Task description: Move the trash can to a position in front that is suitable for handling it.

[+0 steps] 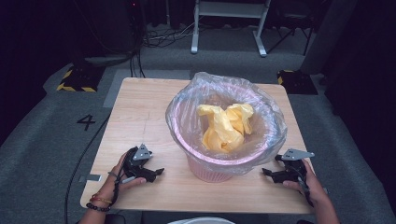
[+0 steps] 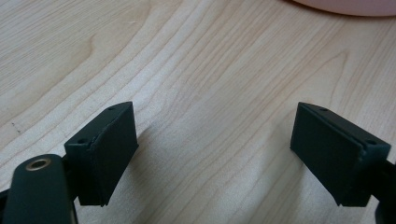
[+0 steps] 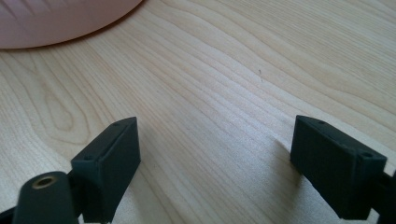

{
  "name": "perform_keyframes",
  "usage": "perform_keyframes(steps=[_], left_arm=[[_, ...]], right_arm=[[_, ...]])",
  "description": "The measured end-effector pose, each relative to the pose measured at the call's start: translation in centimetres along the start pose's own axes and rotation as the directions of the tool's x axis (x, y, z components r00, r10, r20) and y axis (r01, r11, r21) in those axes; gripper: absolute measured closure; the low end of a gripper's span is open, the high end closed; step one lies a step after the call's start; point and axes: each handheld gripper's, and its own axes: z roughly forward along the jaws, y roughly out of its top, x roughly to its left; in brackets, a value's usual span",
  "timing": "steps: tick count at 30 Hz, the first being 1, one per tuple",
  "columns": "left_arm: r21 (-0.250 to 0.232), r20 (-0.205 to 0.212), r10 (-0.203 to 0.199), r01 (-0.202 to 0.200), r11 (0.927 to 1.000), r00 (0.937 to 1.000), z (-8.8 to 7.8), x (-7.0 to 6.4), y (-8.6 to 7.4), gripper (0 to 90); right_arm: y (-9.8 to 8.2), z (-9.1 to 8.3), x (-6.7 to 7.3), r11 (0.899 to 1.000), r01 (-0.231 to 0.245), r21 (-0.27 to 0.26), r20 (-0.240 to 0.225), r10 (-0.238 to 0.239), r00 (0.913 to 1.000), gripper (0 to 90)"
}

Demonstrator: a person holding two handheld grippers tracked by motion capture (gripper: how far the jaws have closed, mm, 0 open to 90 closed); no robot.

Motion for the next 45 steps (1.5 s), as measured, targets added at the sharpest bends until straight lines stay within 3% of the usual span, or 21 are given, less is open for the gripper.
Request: perform_keyframes(steps=[9,13,17,19,25,27,28,30,34,35,38,42,45], left_arm=[[-0.003,-0.02,-0.018,0.018,0.9998,0.9996,0.1,-0.4,0.0,15.0],[-0.004,-0.02,-0.011,0.011,0.9999,0.9997,0.4,-1.5,0.4,15.1],[-0.005,-0.004,0.011,-0.011,0.9999,0.9999,1.3,-3.4,1.3,15.4],[-0.006,0.005,0.028,-0.028,0.9996,0.9996,1.8,-4.3,1.8,15.4],[-0.004,0.045,0.058,-0.058,0.9983,0.9973,2.9,-5.7,2.9,15.4],[-0.003,0.049,0.06,-0.06,0.9982,0.997,3.2,-5.9,3.2,15.3],[-0.006,0.051,0.066,-0.066,0.9978,0.9965,3.6,-6.0,3.6,15.3],[-0.004,0.064,0.065,-0.065,0.9979,0.9958,3.9,-6.1,3.9,15.3],[-0.003,0.058,0.071,-0.071,0.9975,0.9958,4.4,-6.0,4.4,15.3],[-0.005,0.055,0.068,-0.068,0.9977,0.9962,4.8,-5.9,4.8,15.2],[-0.006,0.045,0.058,-0.058,0.9983,0.9973,5.1,-5.7,5.1,15.2],[0.0,0.043,0.054,-0.054,0.9985,0.9976,5.3,-5.4,5.3,12.7],[0.003,0.033,0.047,-0.047,0.9989,0.9983,5.3,-5.1,5.3,12.0]], right_arm=[[0.1,0.0,0.0,1.0,0.004,0.001,0.002,-0.004,1.0,15.6],[0.7,0.6,0.5,1.0,0.015,-0.01,0.013,-0.015,0.9998,19.1],[2.4,1.8,0.3,0.999,0.046,-0.017,0.032,-0.045,0.9985,21.1],[3.5,2.4,-0.2,0.999,0.035,-0.033,0.035,-0.033,0.9988,22.8],[6.2,4.2,-1.4,0.995,0.036,-0.092,0.043,-0.032,0.9986,23.8],[6.6,4.5,-1.5,0.994,0.042,-0.103,0.043,-0.037,0.9984,24.0],[7.4,5.2,-1.7,0.99,0.074,-0.117,0.056,-0.068,0.9961,24.3],[7.8,5.9,-1.8,0.989,0.087,-0.122,0.05,-0.081,0.9955,25.2],[8.1,6.5,-1.8,0.986,0.078,-0.149,0.003,-0.079,0.9969,25.8],[8.0,6.7,-1.5,0.984,0.093,-0.153,-0.035,-0.099,0.9945,25.9],[8.0,6.5,-0.9,0.979,0.111,-0.17,-0.077,-0.125,0.9891,26.9],[8.1,6.2,0.2,0.97,0.173,-0.17,-0.048,-0.184,0.9817,30.8],[7.9,6.0,0.2,0.972,0.159,-0.175,-0.058,-0.172,0.9835,32.2]])
